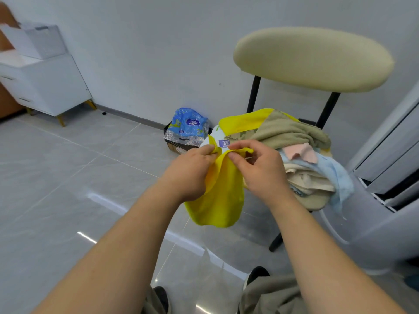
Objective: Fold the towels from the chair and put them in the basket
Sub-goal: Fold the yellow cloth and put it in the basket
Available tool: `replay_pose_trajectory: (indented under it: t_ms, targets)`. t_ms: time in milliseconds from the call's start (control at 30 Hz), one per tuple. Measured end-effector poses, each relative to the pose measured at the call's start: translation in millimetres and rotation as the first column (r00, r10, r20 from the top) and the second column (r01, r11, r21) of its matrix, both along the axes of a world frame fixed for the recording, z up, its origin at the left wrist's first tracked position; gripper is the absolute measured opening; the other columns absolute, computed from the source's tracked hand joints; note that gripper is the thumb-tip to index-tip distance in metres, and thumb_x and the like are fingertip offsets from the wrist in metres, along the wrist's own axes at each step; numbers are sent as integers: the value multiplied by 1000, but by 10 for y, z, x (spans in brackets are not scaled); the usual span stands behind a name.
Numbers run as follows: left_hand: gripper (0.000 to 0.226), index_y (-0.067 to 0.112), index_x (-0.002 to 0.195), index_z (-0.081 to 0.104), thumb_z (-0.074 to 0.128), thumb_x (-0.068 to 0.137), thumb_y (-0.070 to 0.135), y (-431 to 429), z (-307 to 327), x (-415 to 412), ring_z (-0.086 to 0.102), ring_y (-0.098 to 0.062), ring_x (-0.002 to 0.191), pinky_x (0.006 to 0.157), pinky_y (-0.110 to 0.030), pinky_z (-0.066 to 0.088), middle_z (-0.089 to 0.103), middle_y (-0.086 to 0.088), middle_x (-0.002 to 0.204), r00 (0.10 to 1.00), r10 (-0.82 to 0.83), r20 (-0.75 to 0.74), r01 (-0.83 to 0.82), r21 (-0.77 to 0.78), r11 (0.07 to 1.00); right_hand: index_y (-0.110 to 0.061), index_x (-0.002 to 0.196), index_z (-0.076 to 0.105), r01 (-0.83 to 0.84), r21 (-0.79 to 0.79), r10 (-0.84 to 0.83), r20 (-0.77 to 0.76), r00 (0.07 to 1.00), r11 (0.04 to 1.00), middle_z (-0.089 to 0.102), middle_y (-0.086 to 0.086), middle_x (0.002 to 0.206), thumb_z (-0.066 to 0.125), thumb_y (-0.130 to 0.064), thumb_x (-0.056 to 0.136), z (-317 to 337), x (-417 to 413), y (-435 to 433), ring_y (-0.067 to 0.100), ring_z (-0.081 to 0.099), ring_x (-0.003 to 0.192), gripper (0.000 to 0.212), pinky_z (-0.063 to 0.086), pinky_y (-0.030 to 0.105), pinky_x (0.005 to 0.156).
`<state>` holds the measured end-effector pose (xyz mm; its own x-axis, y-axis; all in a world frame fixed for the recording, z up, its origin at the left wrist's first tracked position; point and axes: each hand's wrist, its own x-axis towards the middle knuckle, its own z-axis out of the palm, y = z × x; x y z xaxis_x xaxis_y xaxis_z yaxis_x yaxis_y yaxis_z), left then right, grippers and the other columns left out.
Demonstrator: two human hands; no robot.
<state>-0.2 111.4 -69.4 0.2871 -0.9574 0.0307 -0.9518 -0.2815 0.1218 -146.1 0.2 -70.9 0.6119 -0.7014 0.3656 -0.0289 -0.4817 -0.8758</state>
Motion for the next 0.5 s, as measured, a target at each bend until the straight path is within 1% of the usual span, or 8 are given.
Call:
replay_pose_trajectory:
  t_ms: [67,133,167,233,367,500]
  targets:
    - [67,22,148,43,57,83,12,-15,8,-31,47,-28,128,102,-43,47,34,1,154,999,-24,39,24,7,1000,-31,95,73,10,-82,-13,-33,999,997,70,-18,87,73,-16,90,-20,0,1,-2,58,68,16,41,11,65]
    - [65,22,146,45,56,82,11,-25,26,-61,49,-28,124,99,-43,48,36,2,152,997,-44,67,43,7,999,-23,99,73,22,-172,-34,-72,997,985,70,-17,92,70,-14,91,-46,-5,0,-7,57,72,12,39,8,70]
    - [66,23,146,45,55,82,11,-27,31,-68,49,-27,123,98,-43,48,36,3,153,996,-49,78,48,12,999,-21,100,72,33,-204,-50,-81,995,979,69,-16,94,69,-13,92,-60,-5,-2,-8,56,74,12,39,9,72]
    - [67,24,146,45,54,81,11,-28,46,-84,49,-25,122,96,-43,48,35,6,154,994,-56,95,54,23,998,-18,100,70,55,-240,-79,-94,992,969,68,-14,96,67,-12,93,-75,0,-3,-3,56,81,11,40,14,75]
    - [56,21,136,53,53,81,12,-31,89,-131,48,-24,120,91,-42,49,32,10,156,988,-84,127,81,30,996,-22,100,66,93,-230,-124,-124,984,969,66,-14,91,64,-14,95,-84,6,-16,4,55,79,10,38,19,72]
    - [59,21,138,53,53,80,11,-30,96,-157,45,-23,126,93,-43,48,28,11,159,984,-110,138,108,21,994,-22,101,64,110,-181,-138,-154,978,977,64,-15,90,60,-16,98,-92,-1,-38,1,51,79,7,35,18,70]
